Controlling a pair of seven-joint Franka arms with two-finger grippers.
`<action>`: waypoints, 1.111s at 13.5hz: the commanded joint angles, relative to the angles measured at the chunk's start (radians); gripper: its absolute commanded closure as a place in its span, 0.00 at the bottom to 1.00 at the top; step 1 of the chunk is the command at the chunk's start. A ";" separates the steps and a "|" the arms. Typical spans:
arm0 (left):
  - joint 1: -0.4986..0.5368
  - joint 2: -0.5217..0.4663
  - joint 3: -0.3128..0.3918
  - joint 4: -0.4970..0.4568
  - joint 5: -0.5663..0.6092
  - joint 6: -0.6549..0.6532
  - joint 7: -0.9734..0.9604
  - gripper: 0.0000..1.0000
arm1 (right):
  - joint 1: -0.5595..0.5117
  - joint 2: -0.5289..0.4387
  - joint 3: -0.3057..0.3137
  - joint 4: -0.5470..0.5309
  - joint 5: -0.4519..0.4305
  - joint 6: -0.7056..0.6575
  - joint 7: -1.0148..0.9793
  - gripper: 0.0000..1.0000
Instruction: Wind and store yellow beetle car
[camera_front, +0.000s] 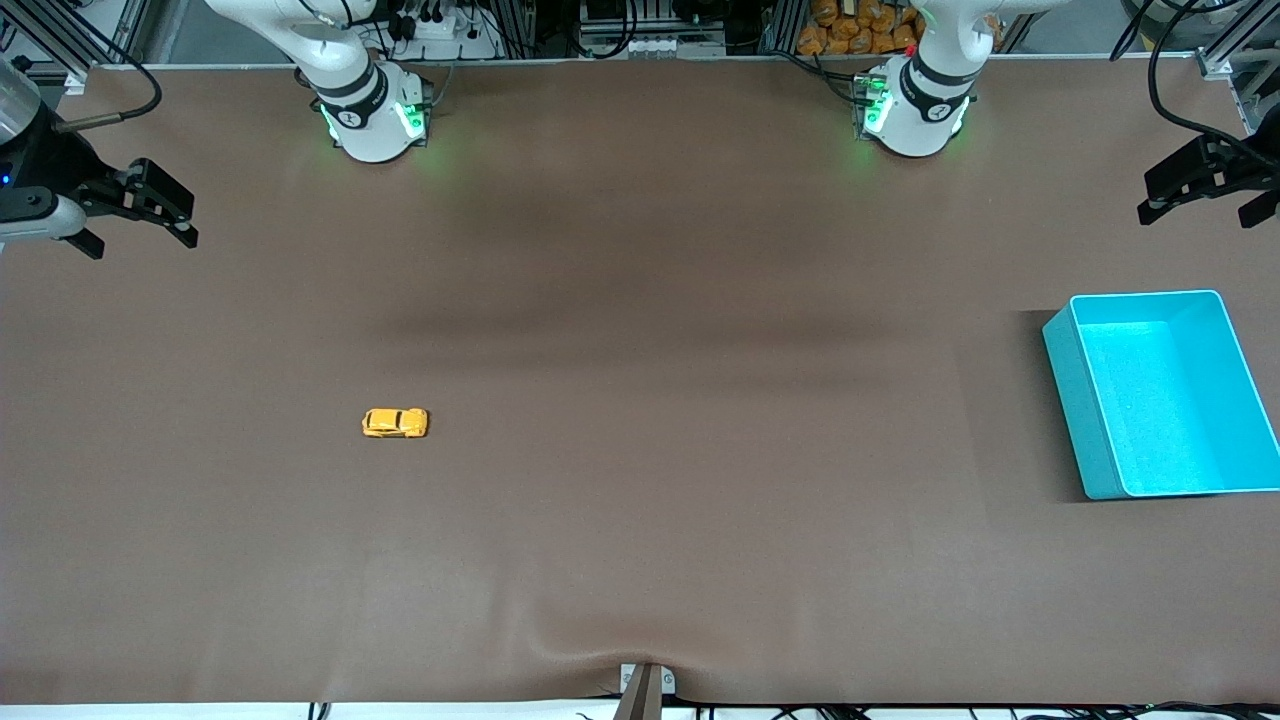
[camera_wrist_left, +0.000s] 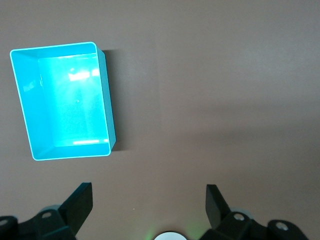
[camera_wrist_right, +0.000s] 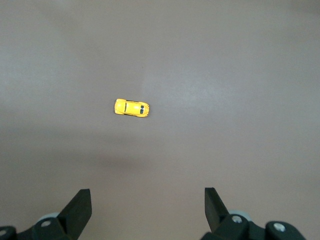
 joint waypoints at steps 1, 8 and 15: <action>0.002 -0.027 0.001 0.005 0.004 -0.033 0.004 0.00 | 0.012 0.016 -0.010 0.027 0.013 -0.016 0.009 0.00; 0.001 -0.022 -0.002 0.008 -0.004 -0.033 -0.005 0.00 | 0.009 0.017 -0.011 0.027 0.013 -0.016 0.004 0.00; 0.001 -0.019 -0.001 0.006 -0.007 -0.033 -0.002 0.00 | -0.043 0.034 -0.019 0.022 0.037 -0.016 0.011 0.00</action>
